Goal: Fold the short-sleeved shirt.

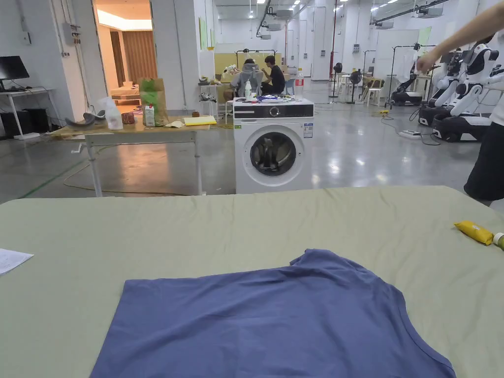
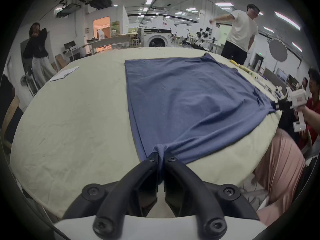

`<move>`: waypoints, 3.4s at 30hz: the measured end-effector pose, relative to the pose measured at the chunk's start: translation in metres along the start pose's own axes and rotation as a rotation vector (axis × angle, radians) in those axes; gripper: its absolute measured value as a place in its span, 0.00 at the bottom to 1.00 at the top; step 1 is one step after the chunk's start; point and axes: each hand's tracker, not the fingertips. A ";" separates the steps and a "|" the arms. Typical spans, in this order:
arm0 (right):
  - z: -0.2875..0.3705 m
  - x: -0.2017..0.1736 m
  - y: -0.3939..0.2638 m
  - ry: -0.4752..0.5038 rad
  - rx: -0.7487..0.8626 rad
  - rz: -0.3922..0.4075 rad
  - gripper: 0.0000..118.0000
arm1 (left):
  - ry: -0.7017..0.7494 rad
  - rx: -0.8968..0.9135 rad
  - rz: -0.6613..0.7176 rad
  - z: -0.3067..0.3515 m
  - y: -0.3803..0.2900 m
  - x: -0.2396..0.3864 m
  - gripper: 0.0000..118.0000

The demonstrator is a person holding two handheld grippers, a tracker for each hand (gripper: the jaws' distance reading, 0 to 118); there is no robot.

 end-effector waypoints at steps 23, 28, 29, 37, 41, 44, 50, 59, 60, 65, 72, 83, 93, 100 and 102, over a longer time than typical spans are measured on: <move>0.135 -0.161 0.012 0.055 1.019 -0.028 0.00 | 0.115 0.842 0.116 0.138 0.018 0.113 0.00; 0.138 -0.153 0.015 0.103 0.961 -0.029 0.00 | 0.077 0.312 0.307 0.126 0.054 0.048 0.00; 0.137 -0.148 0.016 0.172 0.926 -0.065 0.00 | -0.009 0.167 0.351 0.112 0.053 0.027 0.00; 0.110 -0.146 0.023 0.283 0.773 -0.118 0.00 | 0.031 0.046 0.313 0.044 0.025 -0.012 0.84; 0.100 -0.150 0.026 0.288 0.730 -0.127 0.00 | -0.024 -0.039 0.272 0.005 0.024 -0.007 0.84; 0.095 -0.150 0.030 0.262 0.702 -0.122 0.00 | -0.058 -0.076 0.171 -0.022 0.022 0.000 0.84; 0.091 -0.138 0.031 0.226 0.663 -0.147 0.00 | -0.070 0.025 0.117 -0.005 0.012 0.000 0.01; 0.058 -0.046 0.021 0.033 0.284 -0.147 0.15 | -0.003 0.128 0.118 0.021 0.006 0.018 0.01; 0.051 -0.033 0.018 0.041 0.212 -0.147 0.39 | 0.003 0.147 0.120 0.025 0.008 0.024 0.01; 0.016 0.007 -0.001 -0.034 0.027 -0.117 0.95 | 0.001 0.174 0.160 0.033 0.015 0.035 0.01; -0.023 -0.003 0.007 -0.097 -0.143 -0.062 0.83 | 0.029 0.128 0.152 0.028 0.009 0.043 0.01; 0.016 -0.024 0.008 -0.033 -0.060 0.076 0.02 | 0.050 0.094 0.183 0.033 0.007 0.042 0.00; 0.088 -0.008 0.029 0.092 0.006 -0.150 0.02 | 0.026 0.122 0.196 0.076 0.034 0.030 0.00; 0.056 0.005 0.128 0.141 -0.083 -0.244 0.02 | 0.004 0.024 0.238 0.028 0.110 -0.006 0.00; 0.032 0.006 0.163 0.130 -0.114 -0.242 0.02 | -0.004 -0.010 0.273 0.002 0.135 -0.018 0.00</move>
